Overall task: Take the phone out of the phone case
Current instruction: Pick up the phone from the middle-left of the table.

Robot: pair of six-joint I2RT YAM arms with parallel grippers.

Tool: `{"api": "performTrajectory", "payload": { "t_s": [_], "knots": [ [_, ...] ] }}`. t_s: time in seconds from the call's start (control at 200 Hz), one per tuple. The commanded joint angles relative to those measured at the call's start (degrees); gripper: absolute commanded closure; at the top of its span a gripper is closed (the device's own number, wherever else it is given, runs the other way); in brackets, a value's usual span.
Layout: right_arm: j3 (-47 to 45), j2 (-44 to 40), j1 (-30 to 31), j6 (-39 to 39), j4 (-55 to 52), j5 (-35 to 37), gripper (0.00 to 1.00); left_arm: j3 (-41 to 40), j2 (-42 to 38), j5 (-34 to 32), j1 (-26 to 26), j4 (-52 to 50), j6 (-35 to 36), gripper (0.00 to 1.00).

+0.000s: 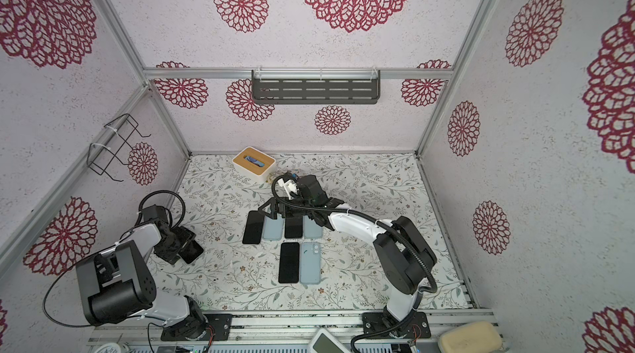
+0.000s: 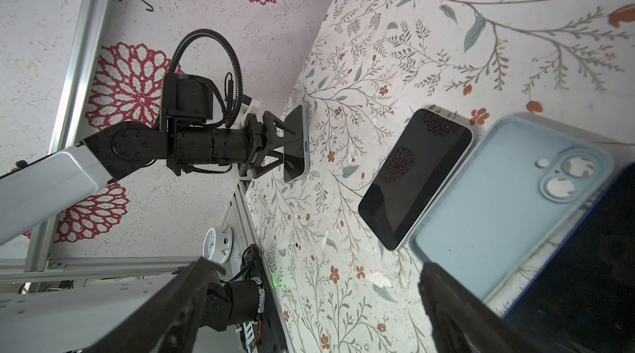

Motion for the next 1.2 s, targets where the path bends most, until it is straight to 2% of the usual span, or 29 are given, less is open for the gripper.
{"api": "performTrajectory", "payload": {
  "t_s": [0.0, 0.145, 0.245, 0.35, 0.475, 0.816, 0.896, 0.946, 1.006, 1.191],
  "knots": [
    [1.18, -0.77, 0.11, -2.26, 1.25, 0.12, 0.01, -2.51, 1.43, 6.07, -0.47, 2.02, -0.34, 0.25],
    [6.19, 4.52, 0.49, -1.82, 0.61, -2.37, 0.01, -2.77, 0.06, 8.52, -0.47, 2.30, -0.42, 0.27],
    [9.32, 7.89, 1.79, -1.28, -0.58, -0.41, 0.01, -2.98, -1.56, 10.31, -0.48, 2.41, -0.42, 0.28],
    [10.86, 11.59, 2.99, 2.46, 1.33, 1.77, 0.01, -3.21, -2.57, 12.02, -0.47, 2.29, -0.49, 0.28],
    [12.75, 16.55, 4.93, 7.39, 5.64, 0.89, 0.01, -3.54, -3.44, 12.84, -0.56, 2.03, -0.77, 0.29],
    [18.71, 24.14, 8.97, 11.22, 7.64, -0.70, 0.01, -4.82, -6.66, 16.69, -2.08, 3.33, -1.98, 0.31],
    [18.71, 24.77, 9.50, 12.23, 9.06, -1.07, 0.01, -3.62, -6.51, 14.05, -2.10, 0.51, -1.64, 0.28],
    [18.36, 24.67, 9.75, 12.53, 9.83, -1.07, 0.01, -2.14, -6.16, 10.90, -2.12, -2.49, -1.48, 0.19],
    [18.32, 24.45, 9.92, 12.38, 9.97, -1.07, 0.01, -1.65, -6.01, 10.12, -2.21, -2.71, -1.54, 0.12],
    [17.34, 23.94, 10.01, 12.63, 12.55, -1.90, 0.01, 2.30, 0.14, 3.48, -3.67, -6.02, -1.38, 0.08]
  ]
}}
